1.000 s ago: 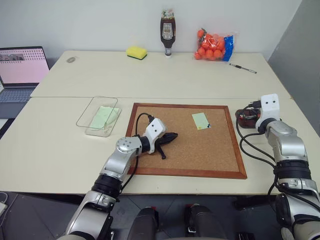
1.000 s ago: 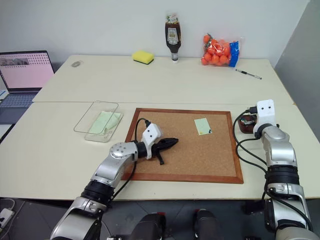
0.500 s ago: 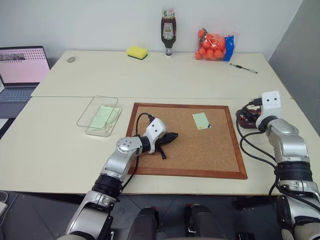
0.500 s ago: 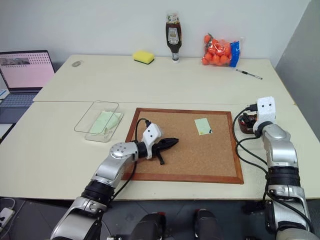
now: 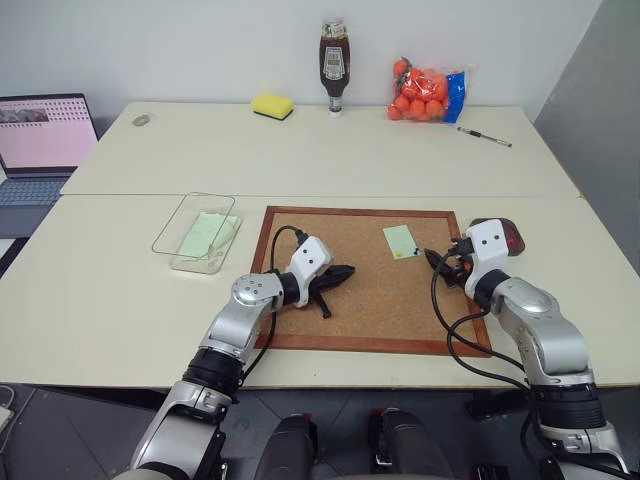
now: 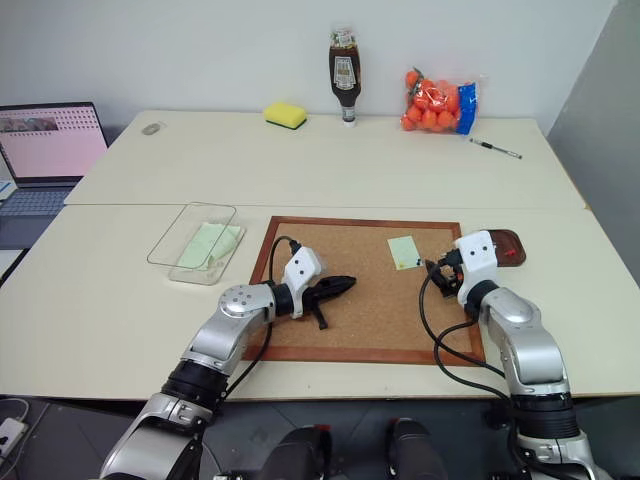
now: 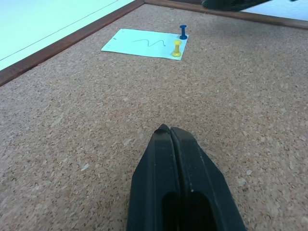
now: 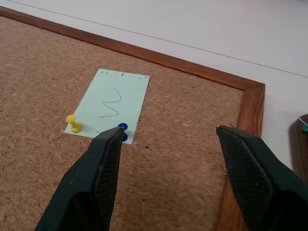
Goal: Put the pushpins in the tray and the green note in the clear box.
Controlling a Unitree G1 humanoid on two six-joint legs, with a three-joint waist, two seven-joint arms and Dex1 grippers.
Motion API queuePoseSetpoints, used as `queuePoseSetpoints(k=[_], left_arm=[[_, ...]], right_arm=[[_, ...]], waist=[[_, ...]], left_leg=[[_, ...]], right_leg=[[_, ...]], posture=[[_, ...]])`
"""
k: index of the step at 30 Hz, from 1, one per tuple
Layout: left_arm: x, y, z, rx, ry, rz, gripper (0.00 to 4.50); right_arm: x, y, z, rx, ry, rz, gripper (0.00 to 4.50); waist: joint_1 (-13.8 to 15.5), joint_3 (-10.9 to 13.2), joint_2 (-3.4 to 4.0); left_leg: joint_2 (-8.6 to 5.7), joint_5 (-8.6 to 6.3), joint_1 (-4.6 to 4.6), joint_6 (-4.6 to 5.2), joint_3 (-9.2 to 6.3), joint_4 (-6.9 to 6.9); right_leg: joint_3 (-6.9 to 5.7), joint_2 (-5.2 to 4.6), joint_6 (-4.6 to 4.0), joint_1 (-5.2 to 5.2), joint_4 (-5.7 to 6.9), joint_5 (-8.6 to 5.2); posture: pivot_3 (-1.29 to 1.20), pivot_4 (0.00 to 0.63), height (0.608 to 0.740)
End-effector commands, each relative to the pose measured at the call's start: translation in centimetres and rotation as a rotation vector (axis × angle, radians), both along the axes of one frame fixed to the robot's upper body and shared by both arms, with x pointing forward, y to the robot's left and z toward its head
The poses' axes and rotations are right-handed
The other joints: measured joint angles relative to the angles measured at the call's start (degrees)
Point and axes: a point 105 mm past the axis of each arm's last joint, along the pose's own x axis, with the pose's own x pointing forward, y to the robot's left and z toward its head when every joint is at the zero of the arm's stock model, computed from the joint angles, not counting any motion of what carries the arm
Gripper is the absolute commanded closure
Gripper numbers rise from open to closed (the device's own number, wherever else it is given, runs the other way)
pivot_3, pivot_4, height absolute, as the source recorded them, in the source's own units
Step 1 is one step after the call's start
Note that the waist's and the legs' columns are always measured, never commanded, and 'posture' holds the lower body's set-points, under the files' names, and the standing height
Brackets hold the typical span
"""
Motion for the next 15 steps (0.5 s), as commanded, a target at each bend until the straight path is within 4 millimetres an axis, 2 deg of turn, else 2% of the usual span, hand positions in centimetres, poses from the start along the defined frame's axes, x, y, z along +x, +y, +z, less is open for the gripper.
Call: queuePoseSetpoints(k=[1,8,12,15], left_arm=[[-0.3,-0.1,-1.2,0.027,0.036,-0.005,4.5],[-0.3,-0.1,-1.1,0.024,0.034,-0.001,4.5],[-0.3,-0.1,-1.2,0.021,0.034,0.003,4.5],[-0.4,0.0,-1.3,0.022,0.035,0.004,4.5]], right_arm=[[0.8,0.7,1.0,-0.019,-0.043,0.023,1.24],[1.5,1.7,0.5,-0.031,-0.026,0.065,1.24],[1.9,1.4,0.2,-0.017,-0.019,0.042,1.24],[2.1,1.6,0.1,-0.005,-0.015,0.049,1.75]], waist=[[0.0,0.0,0.0],[0.0,0.0,0.0],[0.0,0.0,0.0],[0.0,0.0,0.0]], left_leg=[[0.0,0.0,0.0,0.0,-0.01,0.0],[0.0,0.0,0.0,0.0,0.0,0.0],[0.0,0.0,0.0,0.0,-0.01,0.01],[0.0,0.0,0.0,0.0,-0.01,0.01]], right_leg=[[-0.01,0.0,0.0,0.0,0.0,0.0],[0.0,0.0,0.0,0.0,0.01,0.0],[-0.01,0.0,0.0,0.0,0.02,0.0],[-0.01,0.0,0.0,0.0,0.01,0.0]], posture=[[0.0,0.15,0.74],[0.0,0.15,0.74],[0.0,0.15,0.74],[0.0,0.15,0.74]])
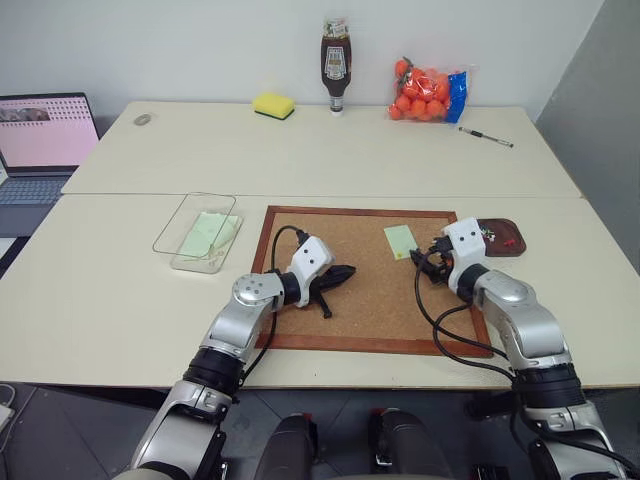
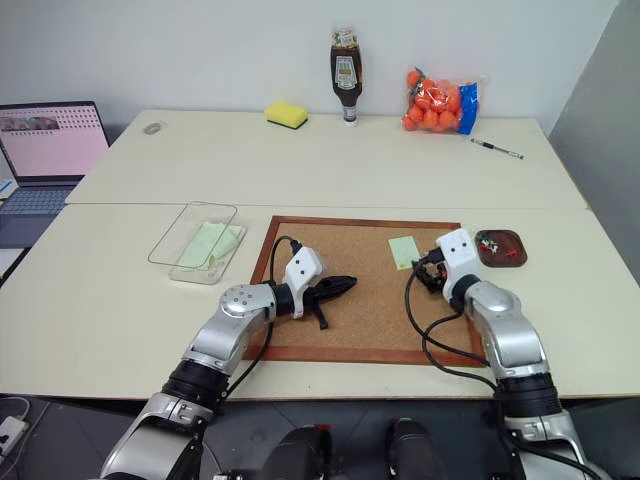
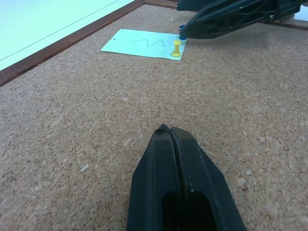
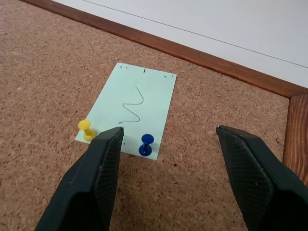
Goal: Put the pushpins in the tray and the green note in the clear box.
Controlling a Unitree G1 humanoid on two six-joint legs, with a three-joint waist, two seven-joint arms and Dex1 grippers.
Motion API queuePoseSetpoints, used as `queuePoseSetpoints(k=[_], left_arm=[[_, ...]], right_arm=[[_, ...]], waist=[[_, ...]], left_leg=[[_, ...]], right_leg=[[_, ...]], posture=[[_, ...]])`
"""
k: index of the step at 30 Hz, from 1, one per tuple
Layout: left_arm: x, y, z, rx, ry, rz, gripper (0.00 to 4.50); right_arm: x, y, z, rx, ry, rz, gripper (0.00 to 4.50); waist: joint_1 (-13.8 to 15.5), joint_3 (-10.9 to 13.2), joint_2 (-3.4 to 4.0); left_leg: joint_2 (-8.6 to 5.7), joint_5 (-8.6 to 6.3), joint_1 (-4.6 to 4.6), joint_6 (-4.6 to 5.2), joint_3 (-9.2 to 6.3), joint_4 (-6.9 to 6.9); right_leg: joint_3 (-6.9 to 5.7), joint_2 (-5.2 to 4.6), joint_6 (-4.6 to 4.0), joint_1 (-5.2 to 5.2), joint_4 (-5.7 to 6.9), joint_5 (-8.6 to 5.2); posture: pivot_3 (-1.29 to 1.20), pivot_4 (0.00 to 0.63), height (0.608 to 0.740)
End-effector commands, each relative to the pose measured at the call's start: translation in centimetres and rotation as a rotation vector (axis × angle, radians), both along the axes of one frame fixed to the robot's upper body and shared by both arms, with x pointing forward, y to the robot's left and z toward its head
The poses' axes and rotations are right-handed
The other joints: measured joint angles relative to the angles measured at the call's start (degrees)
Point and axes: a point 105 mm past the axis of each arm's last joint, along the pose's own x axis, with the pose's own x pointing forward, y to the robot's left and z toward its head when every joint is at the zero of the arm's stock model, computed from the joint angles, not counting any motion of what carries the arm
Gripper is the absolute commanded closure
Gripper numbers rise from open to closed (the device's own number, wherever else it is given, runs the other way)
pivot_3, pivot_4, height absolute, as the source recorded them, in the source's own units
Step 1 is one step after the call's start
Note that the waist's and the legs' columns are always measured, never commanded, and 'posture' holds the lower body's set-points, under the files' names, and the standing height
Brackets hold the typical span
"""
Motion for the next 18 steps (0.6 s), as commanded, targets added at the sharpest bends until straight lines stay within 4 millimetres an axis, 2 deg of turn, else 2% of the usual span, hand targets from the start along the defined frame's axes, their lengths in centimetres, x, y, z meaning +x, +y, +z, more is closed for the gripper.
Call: queuePoseSetpoints(k=[1,13,18], left_arm=[[-0.4,0.1,-1.3,0.023,0.036,0.003,4.5],[-0.4,0.0,-1.3,0.022,0.035,0.004,4.5],[-0.5,0.0,-1.3,0.025,0.035,0.001,4.5]], right_arm=[[0.5,0.2,1.4,0.017,-0.055,0.006,2.02],[0.2,1.0,1.5,0.073,-0.036,0.039,4.42],[-0.2,1.9,3.0,0.118,-0.098,0.071,4.47]], waist=[[0.0,0.0,0.0],[0.0,0.0,0.0],[0.0,0.0,0.0]], left_leg=[[0.0,0.0,0.0,0.0,0.01,-0.01],[0.0,0.0,0.0,0.0,0.0,0.0],[0.01,0.0,0.0,0.0,-0.01,-0.01]], right_leg=[[0.01,0.0,0.0,0.0,0.0,0.0],[0.0,0.0,0.0,-0.01,0.0,0.0],[0.0,0.0,0.0,-0.01,0.0,0.0]], posture=[[0.0,0.15,0.74],[0.0,0.15,0.74],[0.0,0.15,0.74]])
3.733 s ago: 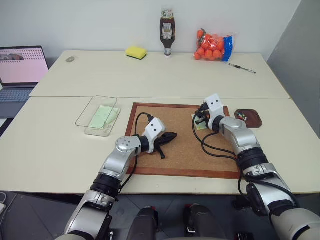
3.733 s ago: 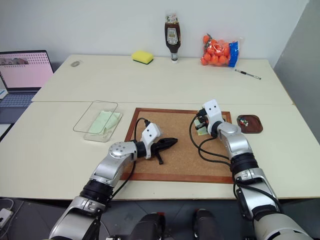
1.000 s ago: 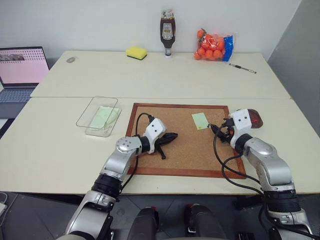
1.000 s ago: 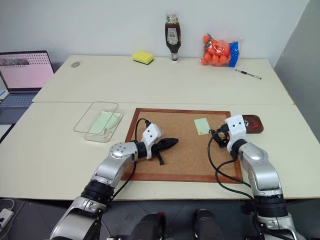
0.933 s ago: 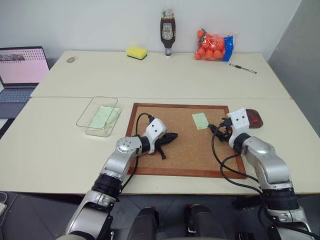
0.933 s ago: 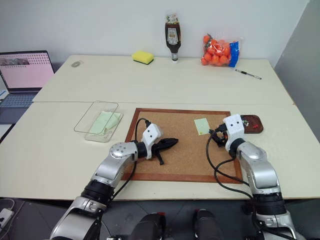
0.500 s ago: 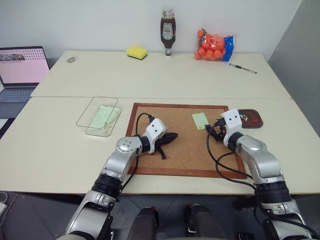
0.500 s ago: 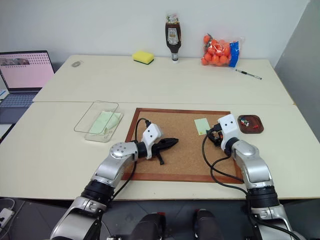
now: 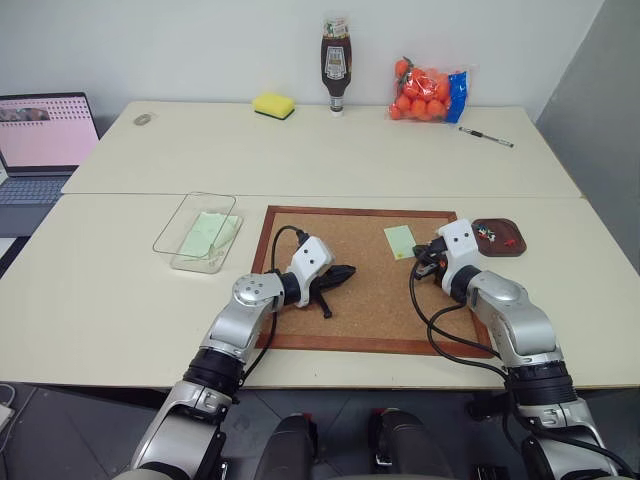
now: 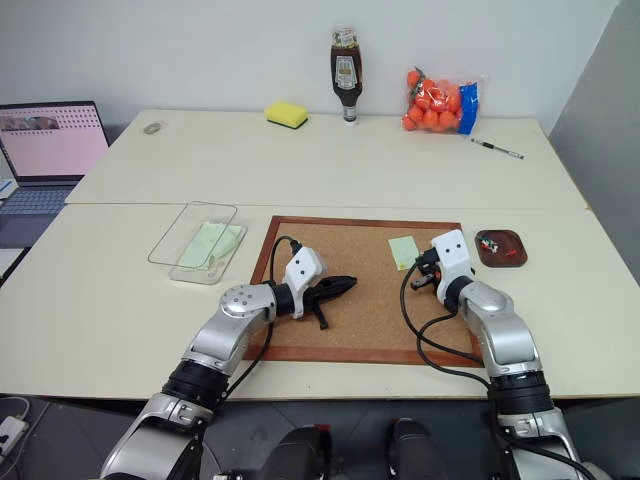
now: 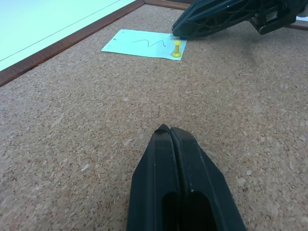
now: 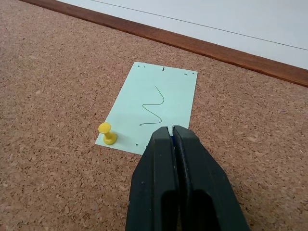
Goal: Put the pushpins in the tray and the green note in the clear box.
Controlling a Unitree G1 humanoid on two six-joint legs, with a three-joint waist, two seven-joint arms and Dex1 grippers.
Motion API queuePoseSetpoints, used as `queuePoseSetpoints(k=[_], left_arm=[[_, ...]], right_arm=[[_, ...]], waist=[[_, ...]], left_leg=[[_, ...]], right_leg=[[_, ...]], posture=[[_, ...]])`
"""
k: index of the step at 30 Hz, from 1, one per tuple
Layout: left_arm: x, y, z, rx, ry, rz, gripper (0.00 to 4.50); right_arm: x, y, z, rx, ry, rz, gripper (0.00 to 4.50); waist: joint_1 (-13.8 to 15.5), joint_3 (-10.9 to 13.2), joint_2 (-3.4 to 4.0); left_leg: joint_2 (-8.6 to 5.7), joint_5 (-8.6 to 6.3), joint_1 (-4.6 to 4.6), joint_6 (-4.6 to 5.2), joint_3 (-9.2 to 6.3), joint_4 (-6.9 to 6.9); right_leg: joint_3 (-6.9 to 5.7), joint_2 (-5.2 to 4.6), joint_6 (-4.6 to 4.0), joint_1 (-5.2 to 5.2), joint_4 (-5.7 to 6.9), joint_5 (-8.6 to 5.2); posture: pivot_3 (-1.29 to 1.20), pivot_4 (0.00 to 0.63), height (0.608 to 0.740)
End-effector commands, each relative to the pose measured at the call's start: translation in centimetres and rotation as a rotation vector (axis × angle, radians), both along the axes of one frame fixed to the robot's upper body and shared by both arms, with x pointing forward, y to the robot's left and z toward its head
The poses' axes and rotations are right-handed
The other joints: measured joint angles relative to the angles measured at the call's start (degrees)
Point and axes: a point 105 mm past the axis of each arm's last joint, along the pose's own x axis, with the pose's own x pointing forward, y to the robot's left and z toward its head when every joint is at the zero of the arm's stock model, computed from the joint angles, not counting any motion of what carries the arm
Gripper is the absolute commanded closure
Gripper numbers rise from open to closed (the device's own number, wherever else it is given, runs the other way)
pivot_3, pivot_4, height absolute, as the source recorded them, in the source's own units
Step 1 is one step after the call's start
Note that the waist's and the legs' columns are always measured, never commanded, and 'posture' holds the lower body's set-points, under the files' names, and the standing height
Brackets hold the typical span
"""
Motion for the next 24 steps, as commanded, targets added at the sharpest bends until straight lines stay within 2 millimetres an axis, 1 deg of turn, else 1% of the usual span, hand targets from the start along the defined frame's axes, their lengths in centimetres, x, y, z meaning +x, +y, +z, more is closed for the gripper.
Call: queuePoseSetpoints(k=[1,9,13,15,17,20,24], left_arm=[[-0.5,0.0,-1.3,0.026,0.036,0.0,4.5],[-0.6,0.0,-1.5,0.032,0.037,-0.006,4.5],[-0.6,0.0,-1.5,0.035,0.038,-0.006,4.5],[-0.6,0.0,-1.5,0.035,0.038,-0.006,4.5],[-0.6,0.0,-1.5,0.034,0.038,-0.004,4.5],[-0.6,0.0,-1.6,0.033,0.039,-0.002,4.5],[-0.7,0.0,-1.6,0.032,0.04,-0.004,4.5]], right_arm=[[-0.3,1.2,3.8,0.079,-0.144,0.046,4.47],[-0.6,1.8,5.2,0.101,-0.235,0.034,4.47],[-0.6,1.6,5.7,0.106,-0.26,0.018,4.47],[-0.7,1.1,6.0,0.103,-0.272,0.005,4.47],[-0.6,0.0,6.3,0.081,-0.285,-0.033,4.47],[-0.3,-2.7,6.4,0.054,-0.29,-0.122,4.47],[0.1,-7.3,5.9,-0.01,-0.268,-0.269,4.47]], waist=[[0.0,0.0,0.0],[0.0,0.0,0.0],[0.0,0.0,0.0],[0.0,0.0,0.0],[0.0,0.0,0.0],[0.0,0.0,0.0],[0.0,0.0,0.0]], left_leg=[[0.0,0.0,0.0,0.0,0.0,0.0],[0.03,0.0,0.0,0.0,-0.03,-0.01],[0.01,0.0,-0.01,0.0,0.0,-0.01],[0.0,0.0,-0.02,0.0,0.0,-0.01],[0.01,0.0,-0.02,0.0,0.0,-0.01],[0.01,0.0,-0.02,0.0,-0.01,-0.01],[0.0,0.0,-0.02,0.0,0.02,-0.02]], right_leg=[[0.0,0.0,0.0,-0.01,0.0,0.0],[-0.01,0.0,0.0,-0.01,0.0,0.0],[0.0,0.0,0.0,-0.02,-0.02,0.0],[0.01,0.0,0.0,-0.02,-0.02,0.0],[0.01,0.0,0.0,-0.02,-0.01,0.0],[0.0,-0.01,0.0,-0.02,-0.01,0.0],[0.01,-0.01,0.0,-0.02,-0.02,0.0]], posture=[[0.0,0.15,0.74],[0.0,0.15,0.74],[0.0,0.15,0.74],[0.0,0.15,0.74],[0.0,0.15,0.74],[0.0,0.15,0.74],[0.0,0.15,0.74]])
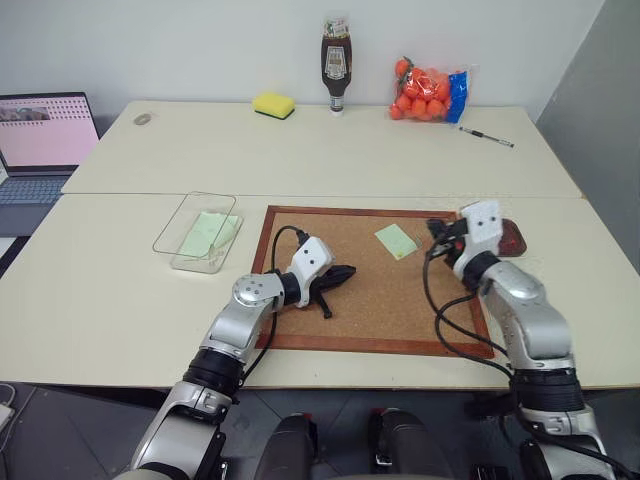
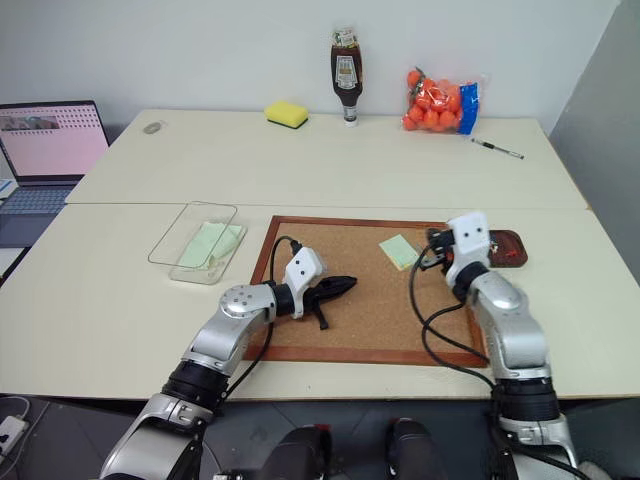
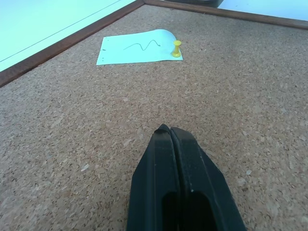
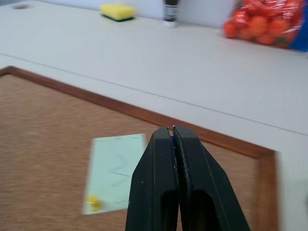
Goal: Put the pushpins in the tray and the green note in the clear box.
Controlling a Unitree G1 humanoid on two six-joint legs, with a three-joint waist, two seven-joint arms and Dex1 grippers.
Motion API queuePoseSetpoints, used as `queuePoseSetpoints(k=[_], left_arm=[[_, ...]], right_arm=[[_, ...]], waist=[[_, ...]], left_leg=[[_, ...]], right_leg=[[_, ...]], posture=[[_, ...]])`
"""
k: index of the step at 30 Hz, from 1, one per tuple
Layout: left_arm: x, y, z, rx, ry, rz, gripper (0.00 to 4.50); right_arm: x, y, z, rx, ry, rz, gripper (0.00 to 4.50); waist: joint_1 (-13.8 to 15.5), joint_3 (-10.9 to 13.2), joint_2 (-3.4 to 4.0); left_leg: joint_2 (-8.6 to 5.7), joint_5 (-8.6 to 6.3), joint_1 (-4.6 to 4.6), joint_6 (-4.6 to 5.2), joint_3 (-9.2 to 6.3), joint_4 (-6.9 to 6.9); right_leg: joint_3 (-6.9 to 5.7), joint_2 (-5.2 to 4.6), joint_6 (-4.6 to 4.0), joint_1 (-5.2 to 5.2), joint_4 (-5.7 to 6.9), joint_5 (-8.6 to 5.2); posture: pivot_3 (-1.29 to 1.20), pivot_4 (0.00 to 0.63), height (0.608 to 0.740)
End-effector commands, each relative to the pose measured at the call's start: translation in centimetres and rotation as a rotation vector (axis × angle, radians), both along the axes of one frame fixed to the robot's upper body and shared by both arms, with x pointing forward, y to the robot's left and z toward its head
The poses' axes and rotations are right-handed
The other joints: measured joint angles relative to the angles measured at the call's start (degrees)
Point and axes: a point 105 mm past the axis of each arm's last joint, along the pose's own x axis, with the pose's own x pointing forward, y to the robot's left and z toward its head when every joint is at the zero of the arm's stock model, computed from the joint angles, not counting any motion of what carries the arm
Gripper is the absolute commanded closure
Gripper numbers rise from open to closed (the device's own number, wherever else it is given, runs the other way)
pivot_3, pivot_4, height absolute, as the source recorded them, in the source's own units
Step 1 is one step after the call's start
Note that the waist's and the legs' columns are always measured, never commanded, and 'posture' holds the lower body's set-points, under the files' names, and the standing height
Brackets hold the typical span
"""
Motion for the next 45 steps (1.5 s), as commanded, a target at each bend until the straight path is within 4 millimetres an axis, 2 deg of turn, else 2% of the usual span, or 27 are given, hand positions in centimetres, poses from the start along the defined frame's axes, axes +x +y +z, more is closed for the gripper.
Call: queuePoseSetpoints(k=[1,3,7,14,16,17,22,28,32,39,45], left_arm=[[-0.6,0.0,-1.6,0.031,0.043,-0.002,4.5],[-0.6,-0.1,-1.6,0.03,0.043,-0.004,4.5],[-0.6,-0.3,-1.6,0.029,0.041,-0.009,4.5],[-0.6,-0.4,-1.6,0.03,0.039,-0.016,4.5],[-0.6,-0.3,-1.6,0.031,0.038,-0.016,4.5],[-0.6,-0.3,-1.6,0.031,0.038,-0.015,4.5],[-0.6,-0.2,-1.5,0.032,0.038,-0.014,4.5],[-0.6,-0.2,-1.5,0.033,0.037,-0.016,4.5],[-0.5,-0.2,-1.5,0.033,0.036,-0.013,4.5],[-0.5,-0.1,-1.6,0.033,0.039,-0.014,4.5],[-0.5,0.0,-1.6,0.036,0.038,-0.009,4.5]], right_arm=[[0.3,-4.0,0.4,-0.039,-0.015,-0.137,4.47],[0.5,-5.0,0.2,-0.051,-0.002,-0.168,4.47],[1.3,-8.4,-0.9,-0.06,0.07,-0.287,4.47],[2.3,-9.8,-1.3,-0.071,0.097,-0.334,4.47],[2.5,-10.0,-1.4,-0.065,0.1,-0.341,4.04],[2.5,-10.0,-1.4,-0.061,0.101,-0.342,3.98],[2.6,-9.8,-1.0,-0.061,0.087,-0.338,2.76],[2.3,-9.5,-0.5,-0.054,0.063,-0.326,1.75],[1.2,-6.8,0.7,-0.034,0.021,-0.192,1.75],[-0.9,0.7,-0.7,-0.028,0.071,0.14,1.75],[-1.3,4.5,-2.5,-0.079,0.108,0.284,1.75]], waist=[[0.0,0.0,0.0],[0.0,0.0,0.0],[0.0,0.0,0.0],[0.0,0.0,0.0],[0.0,0.0,0.0],[0.0,0.0,0.0],[0.0,0.0,0.0],[0.0,0.0,0.0],[0.0,0.0,0.01],[0.0,0.0,0.01],[0.0,0.0,0.01]], left_leg=[[0.0,0.0,0.0,0.0,0.01,0.0],[0.0,0.0,0.01,0.0,0.02,0.0],[0.01,0.0,0.02,0.0,0.03,0.0],[-0.04,0.0,0.0,0.01,0.08,0.0],[-0.04,0.01,-0.01,0.01,0.06,0.0],[-0.04,0.01,-0.02,0.01,0.07,0.01],[-0.04,0.0,-0.02,0.01,0.06,0.0],[-0.04,0.0,-0.01,0.01,0.06,0.0],[-0.03,0.0,-0.03,0.01,0.03,-0.01],[0.0,0.0,0.0,0.01,-0.01,0.01],[0.0,0.0,0.01,0.01,-0.01,0.01]], right_leg=[[0.0,0.0,0.0,0.0,0.0,0.0],[0.01,0.0,0.0,0.0,0.0,0.0],[0.02,0.0,0.0,0.0,0.02,0.0],[0.06,0.01,0.0,0.0,0.0,0.0],[0.04,0.01,0.0,0.01,0.0,0.0],[0.05,0.01,0.0,0.01,0.0,0.0],[0.05,0.01,0.0,0.0,0.0,0.0],[0.05,0.01,0.0,0.0,0.0,0.0],[0.05,0.01,0.0,-0.01,0.0,0.0],[0.0,0.01,0.0,0.01,0.02,0.0],[-0.02,0.01,0.0,0.02,-0.01,0.0]], posture=[[0.0,0.15,0.74],[0.0,0.15,0.74],[0.0,0.15,0.74],[0.0,0.15,0.74],[0.0,0.15,0.74],[0.0,0.15,0.74],[0.0,0.15,0.74],[0.0,0.15,0.74],[0.0,0.15,0.74],[0.0,0.15,0.74],[0.0,0.15,0.74]])
